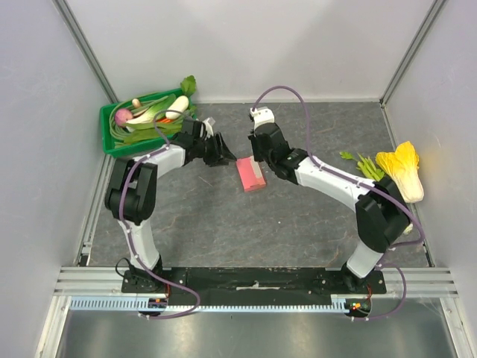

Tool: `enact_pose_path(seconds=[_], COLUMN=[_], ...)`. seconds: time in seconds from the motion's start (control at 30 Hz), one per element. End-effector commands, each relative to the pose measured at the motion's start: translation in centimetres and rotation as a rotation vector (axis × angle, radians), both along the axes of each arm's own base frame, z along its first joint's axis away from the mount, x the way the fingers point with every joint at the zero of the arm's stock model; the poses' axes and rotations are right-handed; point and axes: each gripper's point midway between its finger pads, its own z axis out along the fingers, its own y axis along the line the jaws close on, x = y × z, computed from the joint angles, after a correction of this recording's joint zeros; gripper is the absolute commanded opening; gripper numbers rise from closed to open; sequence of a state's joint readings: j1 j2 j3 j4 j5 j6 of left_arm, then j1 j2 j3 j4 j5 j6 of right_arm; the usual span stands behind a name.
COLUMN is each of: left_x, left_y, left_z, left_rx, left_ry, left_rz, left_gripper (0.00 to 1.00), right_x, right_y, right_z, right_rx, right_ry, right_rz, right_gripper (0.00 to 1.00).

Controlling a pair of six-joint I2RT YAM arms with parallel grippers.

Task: Unpack the express box

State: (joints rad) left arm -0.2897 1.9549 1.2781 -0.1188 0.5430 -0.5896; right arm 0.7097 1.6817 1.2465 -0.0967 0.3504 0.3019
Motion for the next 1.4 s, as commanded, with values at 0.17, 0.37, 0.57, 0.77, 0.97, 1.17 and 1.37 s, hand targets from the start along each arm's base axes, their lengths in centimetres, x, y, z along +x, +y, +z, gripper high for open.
enact_pose_path(seconds=[0.17,0.37,0.57,0.77,0.97,1.17,1.37], left_x=[-9.5,-12.6,-13.3,-12.0,-10.1,-8.1,-5.9], left_y=[-4.4,-6.6,-7.2,-6.6,-5.0,-3.7,-2.2], left_z=[1.3,1.0,-1.6,-3.9,-5.5,-5.5,-5.3], left_rx=[0.036,0.049,0.102,0.193,0.316,0.365,0.375], left_ry=[-0.212,-0.260,-0.195,-0.115,-0.084,-0.074,-0.053], left_rz=[-0.347,-0.481,-0.539,-0.485,-0.355,-0.221,-0.120], left_gripper=[0.44,0.39,0.38,0.37,0.36,0.35,0.35], right_x=[7.2,9.5,9.6,8.8,7.5,6.0,4.4], right_y=[1.5,1.8,2.7,2.2,0.9,-0.4,-2.1], right_z=[-0.5,-3.9,-6.4,-6.7,-6.4,-5.7,-5.0], right_rx=[0.090,0.115,0.127,0.122,0.106,0.095,0.086], right_ry=[-0.018,0.057,0.121,0.136,0.141,0.144,0.157], right_rz=[0.022,0.052,0.097,0.096,0.074,0.047,0.001], right_gripper=[0.00,0.00,0.00,0.00,0.00,0.00,0.00])
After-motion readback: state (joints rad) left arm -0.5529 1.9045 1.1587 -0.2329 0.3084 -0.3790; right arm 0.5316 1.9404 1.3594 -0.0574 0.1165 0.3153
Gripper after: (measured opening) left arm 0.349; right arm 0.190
